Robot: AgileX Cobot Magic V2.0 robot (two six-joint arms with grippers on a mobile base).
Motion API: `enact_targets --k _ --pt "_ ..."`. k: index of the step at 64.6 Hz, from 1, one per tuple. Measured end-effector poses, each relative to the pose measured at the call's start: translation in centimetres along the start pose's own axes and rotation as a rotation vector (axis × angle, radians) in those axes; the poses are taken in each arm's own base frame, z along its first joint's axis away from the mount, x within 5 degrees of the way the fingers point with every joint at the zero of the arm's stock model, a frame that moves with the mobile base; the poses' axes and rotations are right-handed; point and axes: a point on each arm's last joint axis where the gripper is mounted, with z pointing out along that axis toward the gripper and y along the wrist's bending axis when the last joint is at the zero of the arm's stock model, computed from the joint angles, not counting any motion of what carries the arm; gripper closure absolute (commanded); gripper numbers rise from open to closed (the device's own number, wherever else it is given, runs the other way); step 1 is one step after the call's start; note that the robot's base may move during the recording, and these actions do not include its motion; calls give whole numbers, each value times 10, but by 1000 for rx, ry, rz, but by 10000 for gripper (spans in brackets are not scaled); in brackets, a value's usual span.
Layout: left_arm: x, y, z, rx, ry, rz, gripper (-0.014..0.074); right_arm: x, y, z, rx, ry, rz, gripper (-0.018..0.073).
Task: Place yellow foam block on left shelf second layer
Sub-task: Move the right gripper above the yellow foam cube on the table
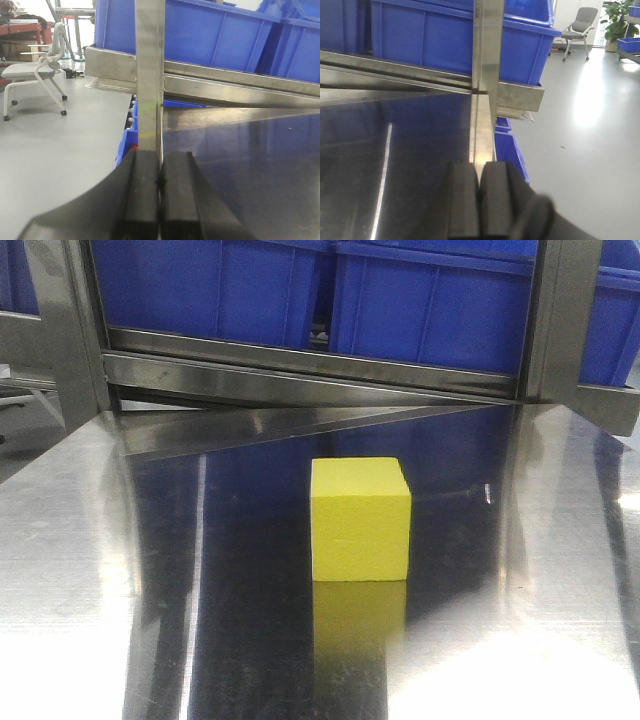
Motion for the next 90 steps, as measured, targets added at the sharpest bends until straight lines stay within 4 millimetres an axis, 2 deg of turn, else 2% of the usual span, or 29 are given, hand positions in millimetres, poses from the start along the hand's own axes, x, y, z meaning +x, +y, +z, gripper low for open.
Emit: enact_targets --k 58,61,68,79,90 --pt "0 0 0 0 0 0 460 -1 0 0 0 -3 0 501" --pt "0 0 0 0 0 0 460 -6 0 -1 1 -11 0 501" --pt "0 0 0 0 0 0 460 -33 -1 -7 6 -51 1 501" --pt "0 0 0 0 0 0 460 -89 -2 -15 15 -88 4 501" --pt "0 0 0 0 0 0 460 -133 0 2 -5 -57 19 501"
